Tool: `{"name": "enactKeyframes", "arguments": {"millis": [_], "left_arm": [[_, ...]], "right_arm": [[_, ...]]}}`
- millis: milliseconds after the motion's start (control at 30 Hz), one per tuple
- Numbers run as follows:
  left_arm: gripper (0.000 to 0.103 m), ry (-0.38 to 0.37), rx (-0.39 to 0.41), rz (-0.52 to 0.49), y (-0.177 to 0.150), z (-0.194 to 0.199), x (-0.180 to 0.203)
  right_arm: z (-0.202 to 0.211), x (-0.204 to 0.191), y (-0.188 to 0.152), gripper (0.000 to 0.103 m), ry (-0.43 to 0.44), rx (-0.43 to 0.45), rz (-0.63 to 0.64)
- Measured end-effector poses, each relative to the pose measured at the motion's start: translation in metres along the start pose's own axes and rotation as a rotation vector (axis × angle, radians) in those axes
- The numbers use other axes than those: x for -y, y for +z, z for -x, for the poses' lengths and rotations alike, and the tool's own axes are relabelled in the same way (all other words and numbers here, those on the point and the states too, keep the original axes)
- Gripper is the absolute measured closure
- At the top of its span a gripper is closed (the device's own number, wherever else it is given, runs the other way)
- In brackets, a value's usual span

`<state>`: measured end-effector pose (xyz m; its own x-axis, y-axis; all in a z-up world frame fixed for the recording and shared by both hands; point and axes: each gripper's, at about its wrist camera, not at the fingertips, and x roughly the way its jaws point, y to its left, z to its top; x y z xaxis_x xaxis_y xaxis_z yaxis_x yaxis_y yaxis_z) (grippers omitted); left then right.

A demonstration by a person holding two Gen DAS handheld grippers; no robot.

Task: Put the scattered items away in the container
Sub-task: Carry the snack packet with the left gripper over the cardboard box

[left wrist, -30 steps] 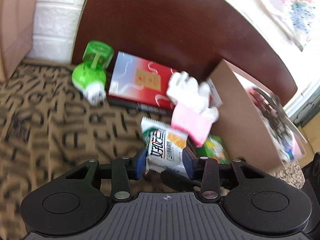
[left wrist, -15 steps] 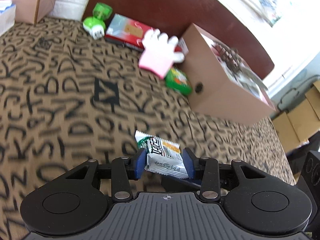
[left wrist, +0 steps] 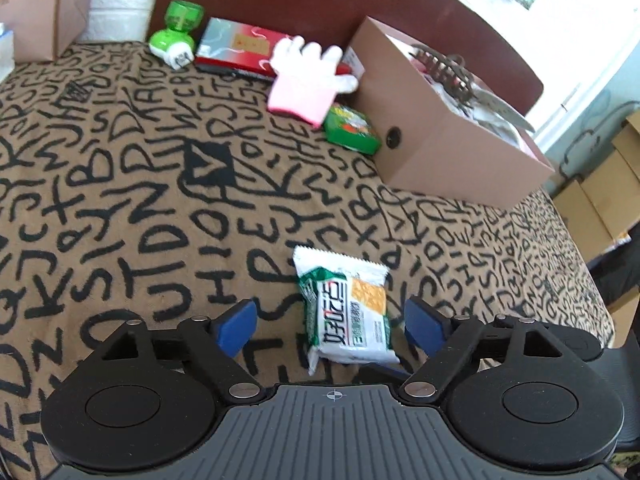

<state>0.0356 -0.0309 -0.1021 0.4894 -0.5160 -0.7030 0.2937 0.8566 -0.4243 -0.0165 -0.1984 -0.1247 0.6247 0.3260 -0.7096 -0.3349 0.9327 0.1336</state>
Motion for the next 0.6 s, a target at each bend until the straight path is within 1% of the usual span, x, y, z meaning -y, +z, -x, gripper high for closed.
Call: {"name": "enactKeyframes", "arguments": {"millis": [67,167,267,367,500,600], "left_arm": [[0.013,-0.008,-0.012,-0.005,-0.001,-0.002,0.000],[0.013,-0.021,-0.025,0.003,-0.003,-0.007,-0.001],[0.013,-0.017,-0.040,0.004,-0.004,-0.012,-0.001],[0.013,-0.013,-0.043,0.011,-0.005,-0.014,-0.004],[0.017,-0.037,-0.046,0.023,-0.001,-0.014,-0.006],[0.017,-0.051,-0.058,0.010,0.002,-0.017,-0.001]], "right_arm": [[0.003,0.004,-0.005,0.046,-0.011,-0.011,0.007],[0.003,0.010,-0.007,0.045,-0.030,-0.019,-0.001],[-0.002,0.009,-0.004,0.045,-0.023,-0.006,-0.008],[-0.008,0.004,-0.002,0.045,-0.016,-0.005,0.012],[-0.008,0.005,-0.003,0.045,-0.011,0.003,0.029],[-0.009,0.004,-0.002,0.045,-0.007,0.006,0.034]]}}
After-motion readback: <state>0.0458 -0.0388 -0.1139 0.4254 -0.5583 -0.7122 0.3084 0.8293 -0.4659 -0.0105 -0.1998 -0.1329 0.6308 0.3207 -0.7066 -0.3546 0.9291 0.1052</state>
